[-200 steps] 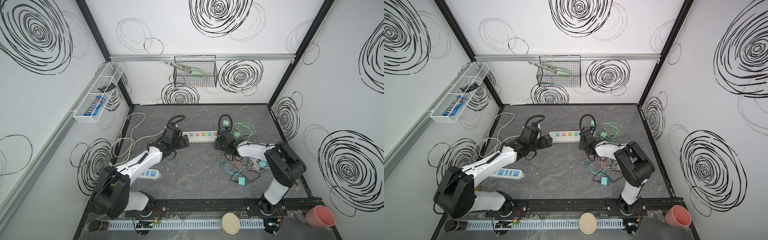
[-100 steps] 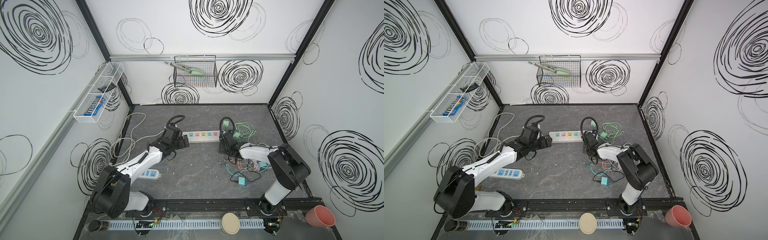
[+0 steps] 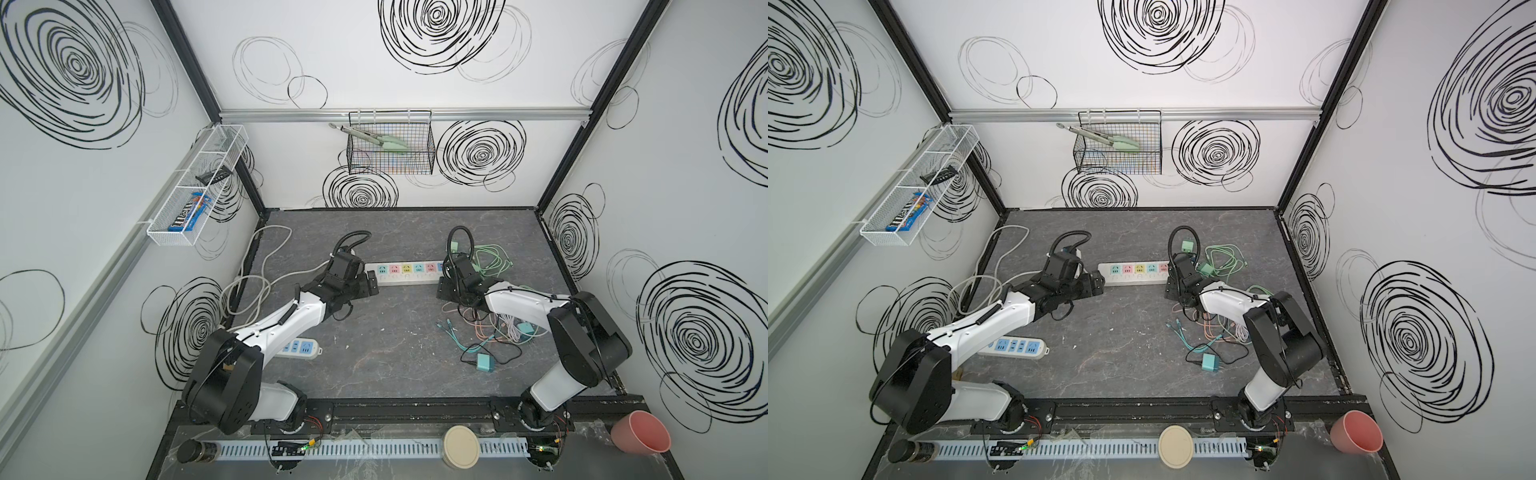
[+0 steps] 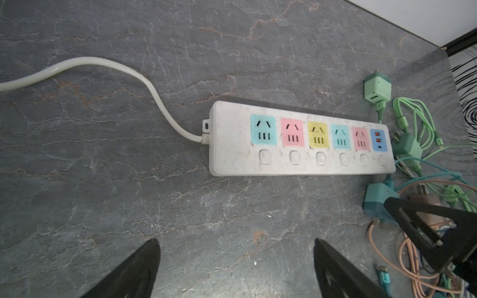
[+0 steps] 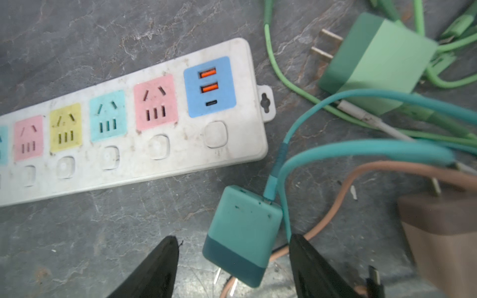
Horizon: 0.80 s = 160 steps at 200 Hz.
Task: Insert plugs into power strip
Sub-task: Pick up the plug from the center of the table.
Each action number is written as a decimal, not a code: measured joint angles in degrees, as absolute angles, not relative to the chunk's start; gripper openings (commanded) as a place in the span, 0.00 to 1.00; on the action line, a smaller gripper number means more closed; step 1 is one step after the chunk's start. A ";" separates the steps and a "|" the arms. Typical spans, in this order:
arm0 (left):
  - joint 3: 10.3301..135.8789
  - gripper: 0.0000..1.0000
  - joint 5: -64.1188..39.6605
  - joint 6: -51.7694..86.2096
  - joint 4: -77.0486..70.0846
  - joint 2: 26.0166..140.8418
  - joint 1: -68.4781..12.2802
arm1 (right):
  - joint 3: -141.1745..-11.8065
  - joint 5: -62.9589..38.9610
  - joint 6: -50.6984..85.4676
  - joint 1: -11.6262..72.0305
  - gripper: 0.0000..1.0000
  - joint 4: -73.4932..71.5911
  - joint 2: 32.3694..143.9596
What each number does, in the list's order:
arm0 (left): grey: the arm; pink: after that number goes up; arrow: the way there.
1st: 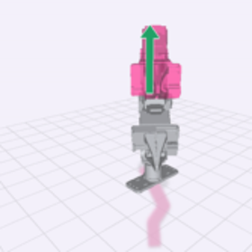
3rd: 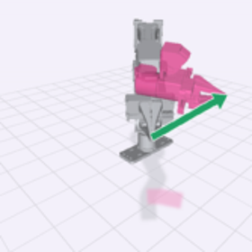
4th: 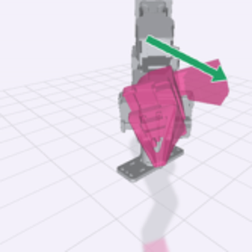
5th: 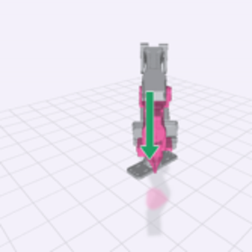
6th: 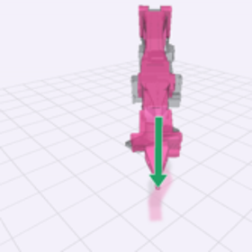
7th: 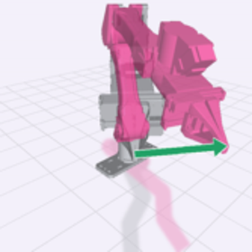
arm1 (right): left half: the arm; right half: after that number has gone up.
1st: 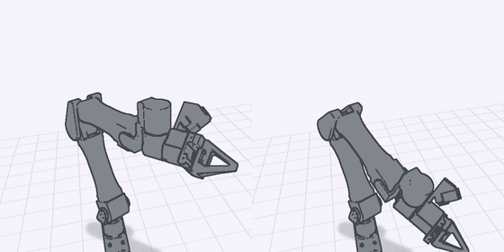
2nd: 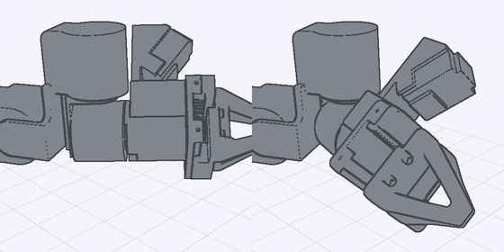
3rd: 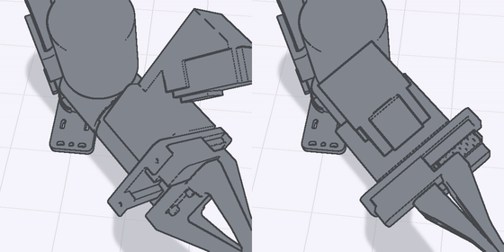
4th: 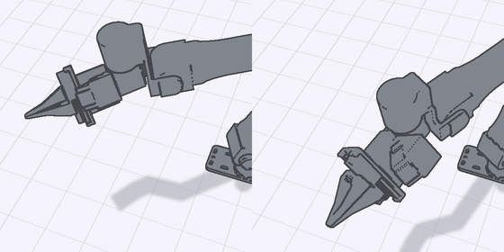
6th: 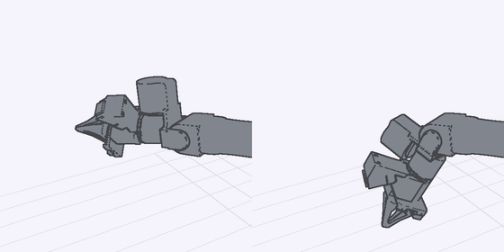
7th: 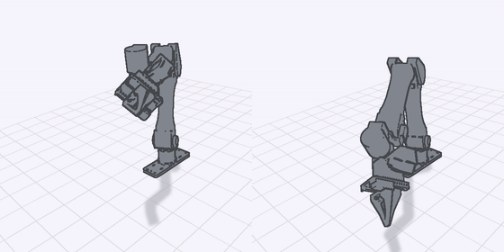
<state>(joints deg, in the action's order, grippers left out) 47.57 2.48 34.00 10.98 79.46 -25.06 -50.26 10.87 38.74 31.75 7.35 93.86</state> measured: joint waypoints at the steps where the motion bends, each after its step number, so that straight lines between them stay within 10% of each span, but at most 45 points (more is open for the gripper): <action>1: 47.57 0.96 2.46 34.02 10.98 79.46 -25.06 | -50.30 10.87 38.74 31.77 0.70 7.35 93.93; 160: 49.74 0.96 2.50 30.98 13.78 79.79 -28.49 | -47.44 13.89 33.30 34.13 0.38 6.74 93.56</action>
